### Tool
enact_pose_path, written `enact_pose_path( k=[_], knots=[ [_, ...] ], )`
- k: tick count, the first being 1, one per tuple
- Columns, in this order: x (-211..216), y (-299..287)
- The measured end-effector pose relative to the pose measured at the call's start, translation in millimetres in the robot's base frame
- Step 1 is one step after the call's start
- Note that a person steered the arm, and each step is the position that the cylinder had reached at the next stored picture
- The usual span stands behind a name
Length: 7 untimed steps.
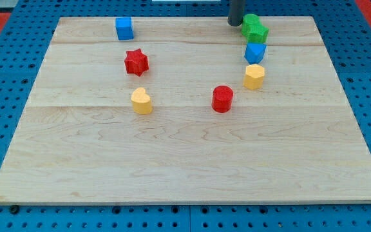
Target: Move the blue cube towards the red star slightly
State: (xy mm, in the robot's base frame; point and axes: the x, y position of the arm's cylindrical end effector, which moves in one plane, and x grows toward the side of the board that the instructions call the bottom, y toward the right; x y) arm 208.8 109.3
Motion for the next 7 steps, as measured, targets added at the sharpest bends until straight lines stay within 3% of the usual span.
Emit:
enact_pose_path(
  k=[1, 3, 6, 7],
  knots=[
    [0.0, 4.6],
    [-16.6, -71.3],
    [-17.2, -252.8],
    [-3.9, -255.2]
  ],
)
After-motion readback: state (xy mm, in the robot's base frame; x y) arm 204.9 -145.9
